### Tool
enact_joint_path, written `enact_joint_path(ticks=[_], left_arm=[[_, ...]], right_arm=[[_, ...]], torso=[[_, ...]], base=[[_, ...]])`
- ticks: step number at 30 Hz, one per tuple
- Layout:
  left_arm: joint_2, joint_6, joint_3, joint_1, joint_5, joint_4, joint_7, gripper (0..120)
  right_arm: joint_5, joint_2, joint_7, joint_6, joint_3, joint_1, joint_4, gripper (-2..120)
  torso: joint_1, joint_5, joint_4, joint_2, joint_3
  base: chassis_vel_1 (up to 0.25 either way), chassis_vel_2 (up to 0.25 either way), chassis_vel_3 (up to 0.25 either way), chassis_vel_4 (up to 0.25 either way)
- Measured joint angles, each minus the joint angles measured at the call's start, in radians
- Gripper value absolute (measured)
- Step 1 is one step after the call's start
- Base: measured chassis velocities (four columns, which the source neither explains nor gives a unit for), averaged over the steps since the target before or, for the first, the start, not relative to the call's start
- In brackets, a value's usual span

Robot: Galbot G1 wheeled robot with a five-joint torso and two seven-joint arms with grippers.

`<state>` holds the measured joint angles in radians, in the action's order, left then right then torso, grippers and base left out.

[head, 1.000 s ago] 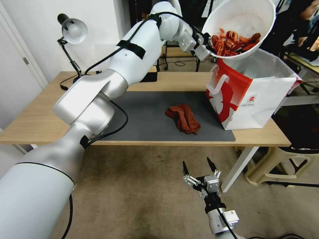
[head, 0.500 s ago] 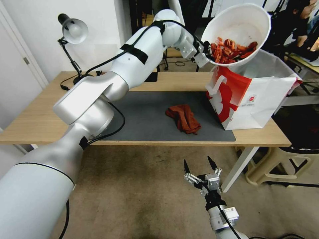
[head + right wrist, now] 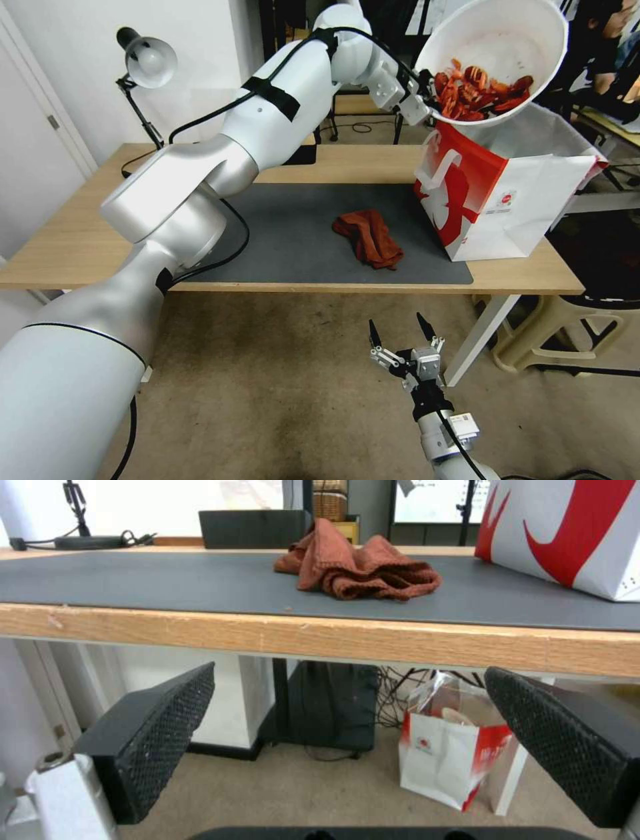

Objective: Sweep shrimp from table into container with towel, then put container into takeout bag.

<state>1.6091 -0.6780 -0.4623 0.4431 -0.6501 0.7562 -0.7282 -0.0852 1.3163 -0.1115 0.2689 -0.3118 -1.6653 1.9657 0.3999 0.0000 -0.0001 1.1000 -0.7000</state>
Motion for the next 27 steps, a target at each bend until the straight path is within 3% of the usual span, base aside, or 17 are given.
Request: enact_joint_path(ticks=[18,20,23,27], left_arm=[[-0.001,0.0,-0.074,-0.015,-0.011,0.051,0.007,0],[-0.001,0.0,-0.078,-0.014,-0.012,0.053,0.007,3],[-0.001,0.001,-0.089,-0.01,-0.014,0.056,0.008,19],[-0.001,0.005,-0.095,-0.008,-0.015,0.056,0.013,32]], right_arm=[[-0.004,-0.006,-0.004,-0.012,-0.003,0.008,0.004,100],[-0.004,-0.006,-0.004,-0.012,-0.003,0.008,0.004,100],[-0.005,-0.006,-0.004,-0.012,-0.003,0.008,0.005,100],[-0.006,-0.006,-0.004,-0.012,-0.003,0.013,0.005,100]], torso=[[0.0,0.0,0.0,0.0,0.0],[0.0,0.0,0.0001,0.0,0.0],[0.0,0.0,0.0,0.0,0.0],[0.0,0.0,0.0001,0.0,0.0]], base=[[0.0,0.0,0.0,0.0],[0.0,0.0,0.0,0.0],[0.0,0.0,0.0,0.0],[0.0,0.0,0.0,0.0]])
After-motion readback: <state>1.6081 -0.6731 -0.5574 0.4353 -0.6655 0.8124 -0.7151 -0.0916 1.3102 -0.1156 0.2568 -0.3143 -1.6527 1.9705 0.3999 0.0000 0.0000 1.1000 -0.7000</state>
